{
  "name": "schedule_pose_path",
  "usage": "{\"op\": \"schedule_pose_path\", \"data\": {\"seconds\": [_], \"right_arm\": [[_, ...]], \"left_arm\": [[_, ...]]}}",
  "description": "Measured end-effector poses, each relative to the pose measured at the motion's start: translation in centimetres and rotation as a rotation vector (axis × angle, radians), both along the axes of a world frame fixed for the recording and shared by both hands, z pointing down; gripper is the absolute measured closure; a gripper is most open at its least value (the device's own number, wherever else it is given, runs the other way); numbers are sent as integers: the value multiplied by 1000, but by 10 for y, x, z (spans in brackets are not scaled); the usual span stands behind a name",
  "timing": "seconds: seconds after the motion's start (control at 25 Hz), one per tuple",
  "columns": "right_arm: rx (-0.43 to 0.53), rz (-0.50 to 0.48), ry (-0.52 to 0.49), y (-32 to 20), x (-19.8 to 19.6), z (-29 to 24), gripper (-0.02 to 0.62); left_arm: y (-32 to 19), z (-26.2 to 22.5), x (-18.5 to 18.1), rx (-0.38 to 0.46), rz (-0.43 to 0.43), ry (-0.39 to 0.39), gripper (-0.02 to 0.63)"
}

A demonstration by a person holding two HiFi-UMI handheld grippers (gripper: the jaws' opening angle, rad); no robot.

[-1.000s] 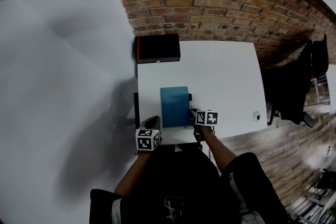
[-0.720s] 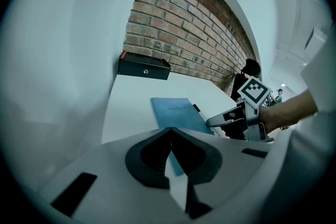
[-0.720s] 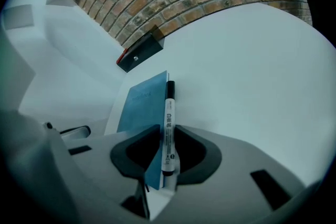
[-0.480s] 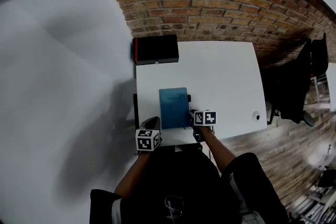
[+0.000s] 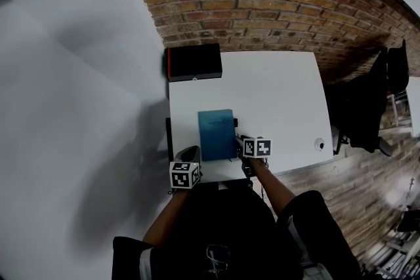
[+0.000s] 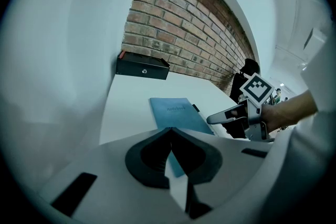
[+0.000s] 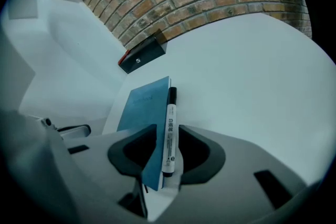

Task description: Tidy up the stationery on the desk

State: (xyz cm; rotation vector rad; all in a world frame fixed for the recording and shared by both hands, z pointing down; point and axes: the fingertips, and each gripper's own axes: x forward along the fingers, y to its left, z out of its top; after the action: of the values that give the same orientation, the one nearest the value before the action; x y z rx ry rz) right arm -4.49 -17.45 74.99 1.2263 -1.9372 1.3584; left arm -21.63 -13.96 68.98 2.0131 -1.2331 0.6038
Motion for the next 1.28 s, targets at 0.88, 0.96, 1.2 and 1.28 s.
{"op": "schedule_pose_path", "data": {"seconds": [0.88,0.96,1.2,1.28], "right_arm": [[439,71,129,21,11,-101,574],[500,21,145,32,9,-119,574],[643,-60,166,84,19,-162,574],[666,-66,161,103,26,-170,574]], "left_arm": [[22,-54,12,199,11,10,591],[35,-59,18,215,6,-7,591],[87,-80,38,265,-24,-32,591],[105,-89,45,287,-33,-33,591]]}}
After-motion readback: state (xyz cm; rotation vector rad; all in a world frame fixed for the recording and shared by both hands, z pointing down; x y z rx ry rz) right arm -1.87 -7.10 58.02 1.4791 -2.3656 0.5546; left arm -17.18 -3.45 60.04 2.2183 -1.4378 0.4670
